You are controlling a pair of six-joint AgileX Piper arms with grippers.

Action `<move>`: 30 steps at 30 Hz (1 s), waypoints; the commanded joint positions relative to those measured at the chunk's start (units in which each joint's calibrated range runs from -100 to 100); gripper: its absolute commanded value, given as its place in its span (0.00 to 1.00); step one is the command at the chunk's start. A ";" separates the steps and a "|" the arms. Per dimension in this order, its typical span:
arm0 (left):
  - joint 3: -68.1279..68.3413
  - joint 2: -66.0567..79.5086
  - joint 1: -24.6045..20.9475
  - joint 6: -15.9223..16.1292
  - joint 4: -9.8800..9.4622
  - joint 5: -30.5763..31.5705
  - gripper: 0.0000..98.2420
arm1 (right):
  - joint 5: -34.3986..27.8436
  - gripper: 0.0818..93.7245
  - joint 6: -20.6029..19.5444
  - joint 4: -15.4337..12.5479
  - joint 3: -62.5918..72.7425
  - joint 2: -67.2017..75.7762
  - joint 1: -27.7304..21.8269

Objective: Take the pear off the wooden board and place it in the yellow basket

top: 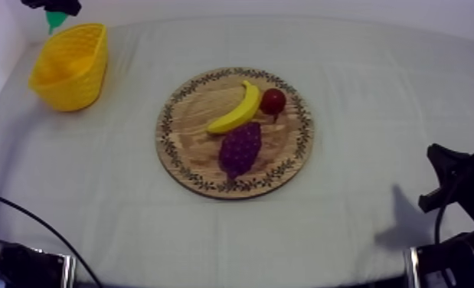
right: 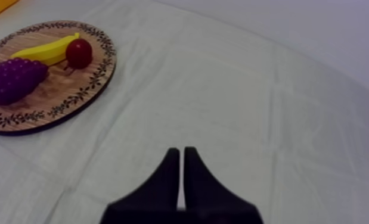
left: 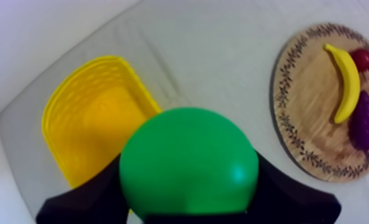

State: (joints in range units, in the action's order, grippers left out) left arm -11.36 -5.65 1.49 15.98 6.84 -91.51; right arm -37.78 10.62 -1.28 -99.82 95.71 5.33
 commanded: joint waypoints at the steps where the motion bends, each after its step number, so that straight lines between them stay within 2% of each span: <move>1: -0.10 0.14 -1.59 -1.58 0.09 0.45 0.47 | -0.04 0.00 0.10 -0.01 0.05 0.04 0.03; 6: -1.42 0.17 -3.85 -4.89 0.25 1.08 0.47 | -0.04 0.00 0.10 -0.01 0.05 0.04 0.03; 14: -4.48 -0.94 -5.40 -8.40 1.14 2.35 0.47 | -0.04 0.00 0.10 -0.01 0.05 0.04 0.03; 21: -4.74 -4.43 -6.10 -9.01 1.23 3.17 0.48 | -0.04 0.00 0.10 -0.01 0.05 0.04 0.03; 30: -4.01 -12.52 -6.97 -8.46 -0.17 6.61 0.47 | -0.04 0.00 0.09 -0.01 0.05 0.04 0.03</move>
State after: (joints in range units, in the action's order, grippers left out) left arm -15.37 -16.61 -5.44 7.52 6.84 -85.05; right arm -37.78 10.72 -1.28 -99.82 95.71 5.33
